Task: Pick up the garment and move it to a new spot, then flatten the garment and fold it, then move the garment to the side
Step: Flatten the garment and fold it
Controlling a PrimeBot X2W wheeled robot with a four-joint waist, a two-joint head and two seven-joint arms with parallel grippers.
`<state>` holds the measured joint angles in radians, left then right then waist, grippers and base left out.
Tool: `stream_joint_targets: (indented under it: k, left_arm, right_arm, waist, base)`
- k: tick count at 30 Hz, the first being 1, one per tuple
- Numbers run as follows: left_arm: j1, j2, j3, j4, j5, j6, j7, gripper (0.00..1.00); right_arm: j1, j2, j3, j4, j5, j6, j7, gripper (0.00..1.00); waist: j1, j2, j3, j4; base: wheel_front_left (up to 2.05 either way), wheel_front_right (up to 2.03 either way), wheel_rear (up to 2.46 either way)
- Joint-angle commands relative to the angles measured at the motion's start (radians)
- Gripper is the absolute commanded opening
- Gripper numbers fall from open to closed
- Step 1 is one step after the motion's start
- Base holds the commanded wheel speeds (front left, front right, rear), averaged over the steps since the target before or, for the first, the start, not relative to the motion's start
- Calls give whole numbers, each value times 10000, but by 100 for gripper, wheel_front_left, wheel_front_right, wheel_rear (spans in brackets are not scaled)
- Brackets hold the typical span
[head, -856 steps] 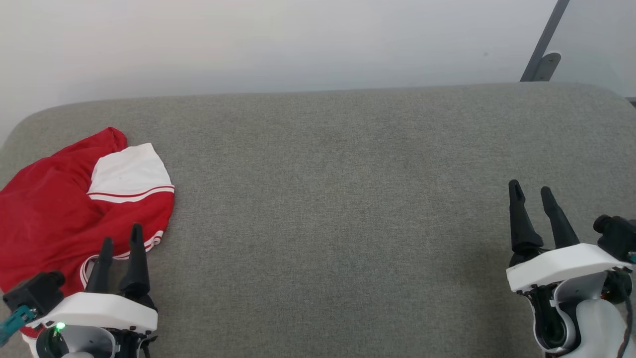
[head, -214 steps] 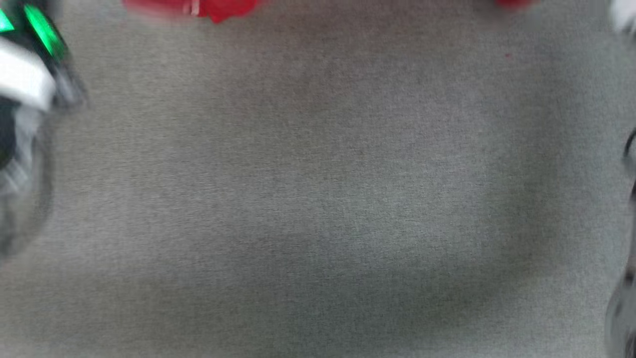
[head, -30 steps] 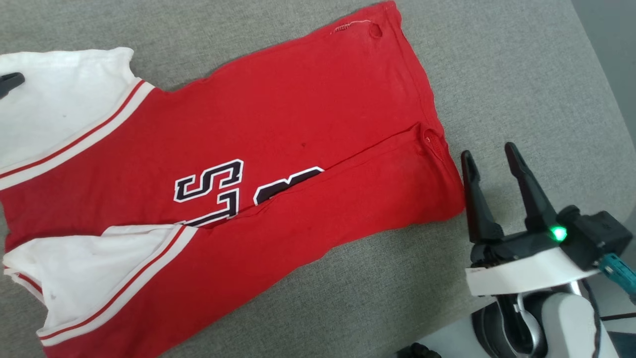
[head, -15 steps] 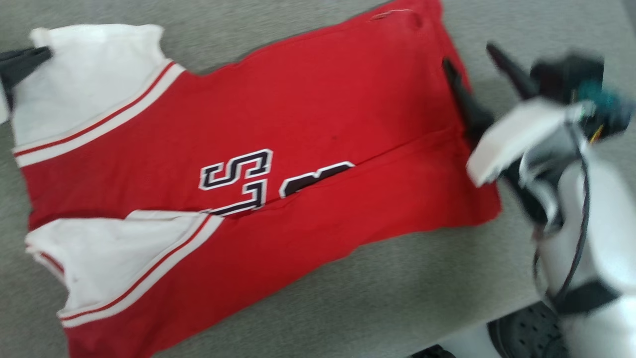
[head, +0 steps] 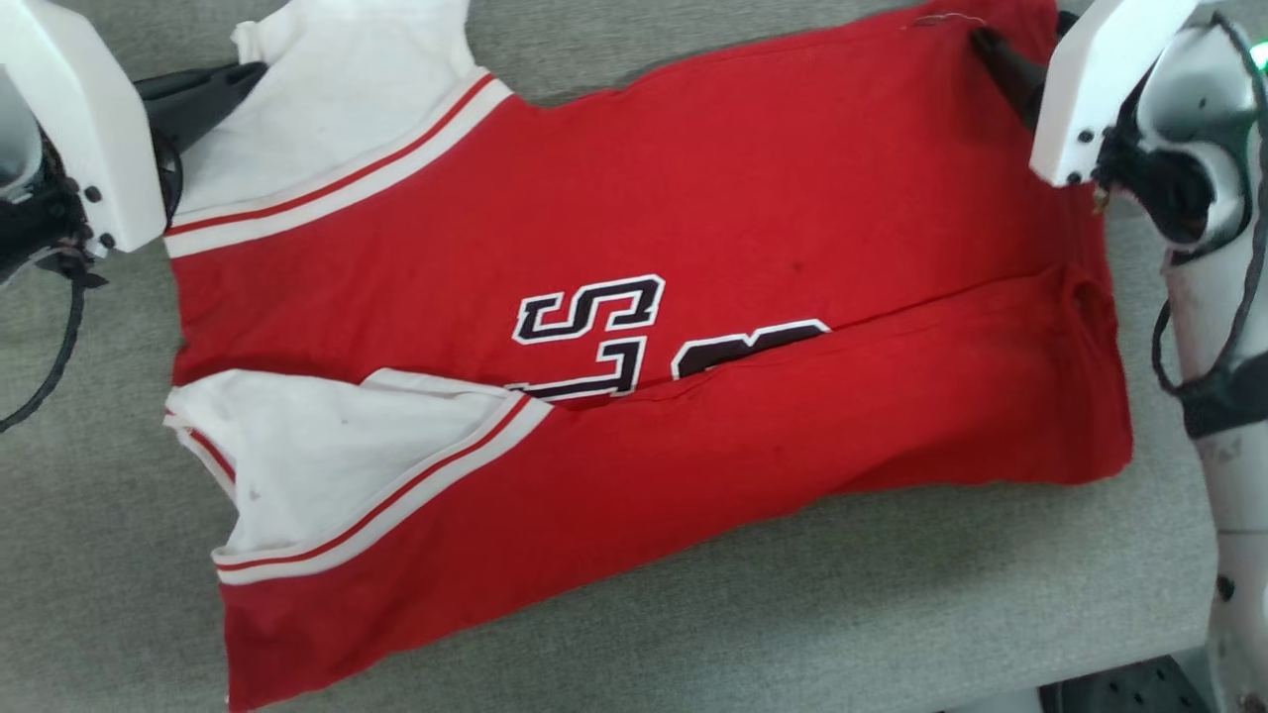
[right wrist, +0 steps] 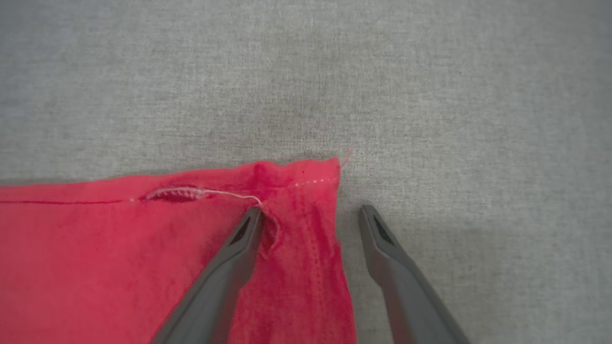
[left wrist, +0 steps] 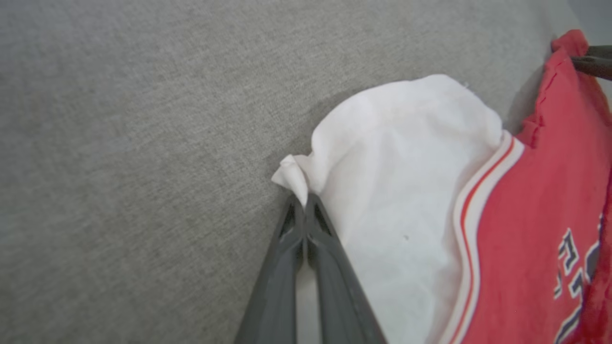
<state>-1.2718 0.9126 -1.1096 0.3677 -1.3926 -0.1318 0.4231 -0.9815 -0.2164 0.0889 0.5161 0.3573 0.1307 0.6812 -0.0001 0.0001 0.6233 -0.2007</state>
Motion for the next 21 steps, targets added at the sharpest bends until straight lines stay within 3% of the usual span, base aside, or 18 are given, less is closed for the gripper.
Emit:
stream_joint_targets:
  k: [1, 2, 3, 4, 13, 21]
  left_arm:
    - [245, -75, -316, 42, -132, 26, 86, 0]
    - [212, -124, -344, 6, -157, 26, 12, 0]
    - [185, -183, -359, -46, -172, 26, -91, 0]
    - [147, -225, -365, -91, -231, 26, -194, 0]
    - [317, -112, -158, -1274, -830, 25, -1917, 0]
    - [1543, 1068, -550, -3470, -876, 25, -3529, 0]
  right_arm:
    - [36, 77, 123, 164, 3, 0, 183, 100]
    - [-13, 70, 258, 183, 43, 2, 234, 100]
    - [-82, 31, 174, 204, 59, 0, 100, 20]
    - [-148, 0, 69, 235, 21, 0, -16, 0]
    - [616, -736, 612, -946, 456, -1, -1242, 0]
    - [2956, -1832, 662, -3258, 1292, -1, -938, 0]
  waist:
    - [1, -1, 35, 71]
    - [1, -1, 40, 107]
    - [1, -1, 35, 143]
    - [1, -1, 16, 174]
    - [1, -1, -965, 498]
    - [1, -1, -1906, 883]
  base:
    - [0, 0, 0]
    - [0, 0, 0]
    - [0, 0, 0]
    - [0, 0, 0]
    - [0, 0, 0]
    - [0, 0, 0]
